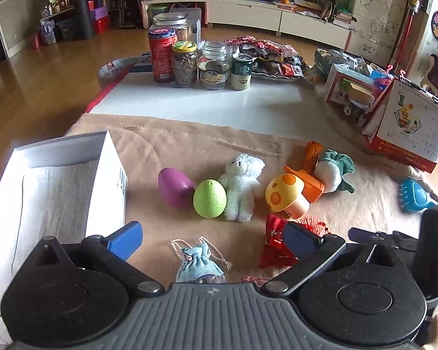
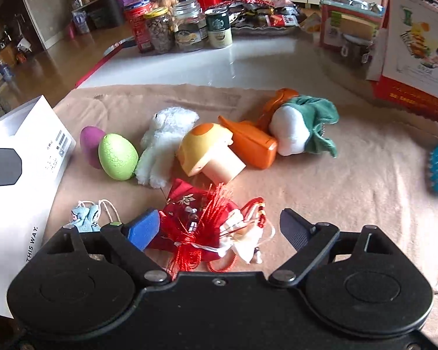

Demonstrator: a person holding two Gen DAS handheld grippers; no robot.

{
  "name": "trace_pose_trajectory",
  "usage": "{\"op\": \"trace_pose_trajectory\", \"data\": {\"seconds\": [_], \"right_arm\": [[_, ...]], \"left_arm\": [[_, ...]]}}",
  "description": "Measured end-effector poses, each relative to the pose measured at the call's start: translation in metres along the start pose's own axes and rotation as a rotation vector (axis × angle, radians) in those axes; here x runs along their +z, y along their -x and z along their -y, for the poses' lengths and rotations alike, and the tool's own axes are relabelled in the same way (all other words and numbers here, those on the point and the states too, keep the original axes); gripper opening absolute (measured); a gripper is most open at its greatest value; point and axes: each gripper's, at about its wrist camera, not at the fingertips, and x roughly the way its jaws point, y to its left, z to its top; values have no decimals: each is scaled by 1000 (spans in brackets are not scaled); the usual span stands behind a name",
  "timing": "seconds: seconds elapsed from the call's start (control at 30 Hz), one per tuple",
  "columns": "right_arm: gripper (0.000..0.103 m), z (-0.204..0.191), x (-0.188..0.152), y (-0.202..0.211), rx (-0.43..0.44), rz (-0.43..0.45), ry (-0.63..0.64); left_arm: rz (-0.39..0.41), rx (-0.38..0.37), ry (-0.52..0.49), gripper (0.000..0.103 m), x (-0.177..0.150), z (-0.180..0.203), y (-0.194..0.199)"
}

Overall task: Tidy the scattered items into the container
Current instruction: 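Move the right gripper toward the red tasseled sachet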

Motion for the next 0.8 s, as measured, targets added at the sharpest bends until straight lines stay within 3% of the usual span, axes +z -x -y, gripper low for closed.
{"op": "trace_pose_trajectory", "data": {"seconds": [0.13, 0.27, 0.57, 0.63, 0.73, 0.8], "right_arm": [[78, -10, -1, -23, -32, -54, 54], [77, 6, 0, -19, -40, -63, -8], [74, 77, -12, 8, -323, -89, -63], [74, 92, -14, 17, -291, -71, -117], [75, 99, -11, 33, -168, -8, -214], [82, 97, -5, 32, -65, -3, -290]], "left_arm": [[-18, -10, -6, 102, -2, 1, -4], [-41, -26, 14, 102, -4, -3, -8], [-84, -13, -17, 102, -10, 2, -20], [-91, -7, -26, 102, -11, 3, -22], [-95, -10, -21, 102, -12, 3, -25], [-100, -4, -22, 102, -12, 5, -28]]}}
